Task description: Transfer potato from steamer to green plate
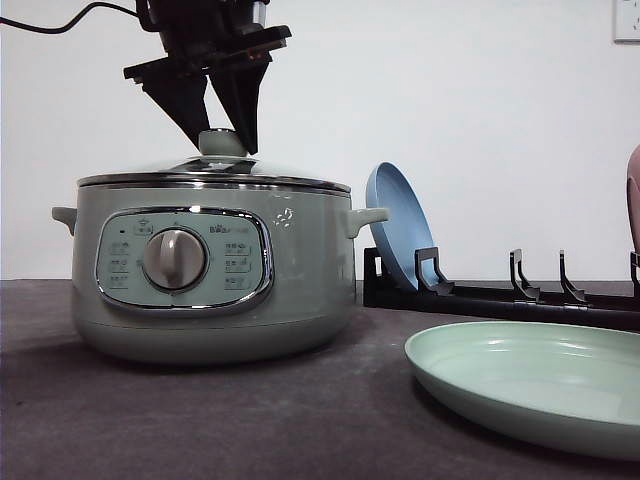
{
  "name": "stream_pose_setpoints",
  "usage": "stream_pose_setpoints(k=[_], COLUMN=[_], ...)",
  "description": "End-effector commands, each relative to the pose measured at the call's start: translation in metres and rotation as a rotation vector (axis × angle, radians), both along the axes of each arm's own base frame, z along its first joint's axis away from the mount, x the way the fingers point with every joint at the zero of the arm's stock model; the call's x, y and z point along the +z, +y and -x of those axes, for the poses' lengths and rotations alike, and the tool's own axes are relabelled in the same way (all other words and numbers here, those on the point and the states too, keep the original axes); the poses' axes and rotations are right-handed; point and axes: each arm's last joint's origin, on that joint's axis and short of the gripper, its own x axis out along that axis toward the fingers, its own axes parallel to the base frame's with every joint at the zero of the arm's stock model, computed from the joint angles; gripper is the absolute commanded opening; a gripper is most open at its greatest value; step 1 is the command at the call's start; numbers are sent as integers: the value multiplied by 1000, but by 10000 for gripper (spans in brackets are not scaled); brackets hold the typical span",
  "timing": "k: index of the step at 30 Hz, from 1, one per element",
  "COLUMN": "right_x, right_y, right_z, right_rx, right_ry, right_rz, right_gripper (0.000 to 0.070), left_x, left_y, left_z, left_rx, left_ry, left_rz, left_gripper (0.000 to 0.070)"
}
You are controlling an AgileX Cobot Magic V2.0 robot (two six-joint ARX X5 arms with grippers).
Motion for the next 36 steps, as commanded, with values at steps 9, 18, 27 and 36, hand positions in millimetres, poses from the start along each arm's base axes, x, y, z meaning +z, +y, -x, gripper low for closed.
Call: stream_pose_setpoints(k=[9,18,27,36], right_x=[5,5,5,2], right_y=[0,0,0,-1], right_z=[0,0,1,2], right_rx=[3,2,-4,-3], right_ry=[-18,-17,-10,14], right_rz=[-12,-11,-5,8], right_gripper=[641,641,640,641], left_x=[9,53,87,90], left_y=[-4,2,9,20], left_z=[-2,9,23,21], left_rx=[-6,-6,-6,8], left_ry=[-6,-56,-95,-96], left_rz=[18,46,67,56], left_gripper=[0,0,0,0])
